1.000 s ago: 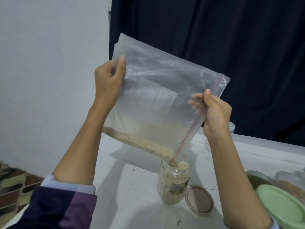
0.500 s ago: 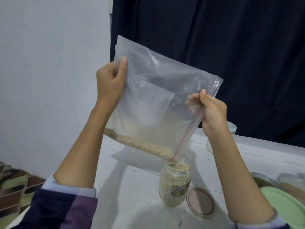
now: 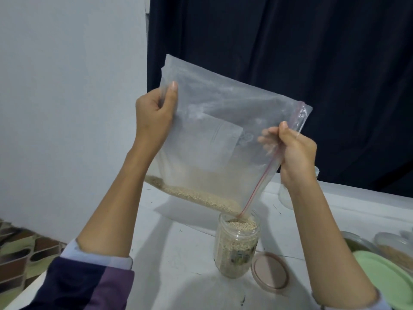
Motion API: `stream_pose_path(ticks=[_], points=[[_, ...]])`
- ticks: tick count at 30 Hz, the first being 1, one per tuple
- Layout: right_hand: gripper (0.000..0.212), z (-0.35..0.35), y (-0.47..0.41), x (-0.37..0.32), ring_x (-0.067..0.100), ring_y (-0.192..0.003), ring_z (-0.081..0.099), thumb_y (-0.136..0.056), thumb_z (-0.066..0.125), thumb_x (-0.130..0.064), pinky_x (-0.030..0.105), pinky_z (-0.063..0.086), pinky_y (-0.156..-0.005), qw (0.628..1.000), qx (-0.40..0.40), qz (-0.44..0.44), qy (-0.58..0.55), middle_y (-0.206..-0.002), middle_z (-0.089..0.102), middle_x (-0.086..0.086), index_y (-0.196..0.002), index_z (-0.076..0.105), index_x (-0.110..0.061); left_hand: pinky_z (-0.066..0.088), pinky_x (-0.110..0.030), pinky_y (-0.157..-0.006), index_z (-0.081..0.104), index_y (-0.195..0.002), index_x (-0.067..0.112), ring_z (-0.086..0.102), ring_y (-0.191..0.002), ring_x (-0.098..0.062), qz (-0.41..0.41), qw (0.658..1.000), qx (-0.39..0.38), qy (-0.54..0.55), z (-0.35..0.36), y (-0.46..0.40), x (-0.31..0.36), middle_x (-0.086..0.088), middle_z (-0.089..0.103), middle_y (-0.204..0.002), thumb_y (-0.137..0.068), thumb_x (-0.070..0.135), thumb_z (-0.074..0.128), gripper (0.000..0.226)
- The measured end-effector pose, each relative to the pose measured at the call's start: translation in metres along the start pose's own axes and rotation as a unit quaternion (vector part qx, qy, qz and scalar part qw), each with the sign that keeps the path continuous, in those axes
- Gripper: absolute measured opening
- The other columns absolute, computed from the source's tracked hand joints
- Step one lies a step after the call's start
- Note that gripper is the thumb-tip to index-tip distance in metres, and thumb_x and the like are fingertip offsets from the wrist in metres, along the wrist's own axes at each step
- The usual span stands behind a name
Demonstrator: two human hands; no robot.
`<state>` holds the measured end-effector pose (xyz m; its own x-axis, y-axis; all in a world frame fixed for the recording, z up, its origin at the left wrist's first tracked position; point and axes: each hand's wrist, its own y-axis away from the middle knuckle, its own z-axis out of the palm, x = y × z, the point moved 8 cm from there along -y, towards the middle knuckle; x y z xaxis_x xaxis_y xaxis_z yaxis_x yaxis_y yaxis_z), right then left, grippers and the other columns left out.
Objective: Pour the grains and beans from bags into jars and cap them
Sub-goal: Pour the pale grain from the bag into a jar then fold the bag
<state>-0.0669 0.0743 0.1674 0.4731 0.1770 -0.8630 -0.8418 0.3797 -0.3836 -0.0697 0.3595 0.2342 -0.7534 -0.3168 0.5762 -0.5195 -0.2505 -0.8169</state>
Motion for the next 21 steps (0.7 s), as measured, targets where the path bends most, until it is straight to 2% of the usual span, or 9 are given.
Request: stream_pose_path(ticks=[5,12,17,21], points=[[0.027,-0.008,0.003,-0.005,0.015,-0.063,0.069,-0.097,0.055,-0.017,0.023,0.055,-0.068,1.000,0.010,-0.009,-0.007,-0.068,0.072,0.003,-0.076,0.067,-0.005,0.022,-0.011,-0.045,0.024,-0.053,0.021,0.025,-0.042,-0.003,-0.007,1.000,-0.012,0.006,0.004,-0.002,0.001,0.015,0.028,-0.040,-0.098,0.026,0.051,0.052],[0.027,-0.013,0.008,-0.003,0.016,-0.060,0.067,-0.096,0.055,-0.014,0.024,0.055,-0.064,0.999,0.023,0.006,-0.039,-0.074,0.068,0.011,-0.075,0.066,-0.002,0.022,-0.012,-0.045,0.024,-0.053,0.022,0.024,-0.042,-0.001,-0.013,0.999,-0.023,0.024,0.007,-0.003,0.003,0.016,0.027,-0.040,-0.096,0.024,0.054,0.053],[0.029,-0.015,0.011,-0.002,0.016,-0.059,0.066,-0.097,0.055,-0.014,0.025,0.055,-0.065,0.998,0.042,0.006,-0.054,-0.067,0.067,0.006,-0.073,0.065,-0.003,0.024,-0.013,-0.046,0.027,-0.053,0.021,0.025,-0.044,-0.002,-0.010,0.999,-0.028,0.030,0.011,-0.005,0.005,0.015,0.029,-0.042,-0.096,0.025,0.055,0.051],[0.028,-0.012,0.011,0.000,0.019,-0.065,0.069,-0.097,0.054,-0.017,0.029,0.055,-0.070,0.999,0.023,0.010,-0.036,-0.071,0.070,0.005,-0.075,0.067,-0.004,0.023,-0.012,-0.046,0.025,-0.053,0.021,0.024,-0.043,-0.002,-0.005,0.999,-0.032,0.035,0.016,-0.007,0.009,0.016,0.028,-0.041,-0.096,0.022,0.055,0.052]])
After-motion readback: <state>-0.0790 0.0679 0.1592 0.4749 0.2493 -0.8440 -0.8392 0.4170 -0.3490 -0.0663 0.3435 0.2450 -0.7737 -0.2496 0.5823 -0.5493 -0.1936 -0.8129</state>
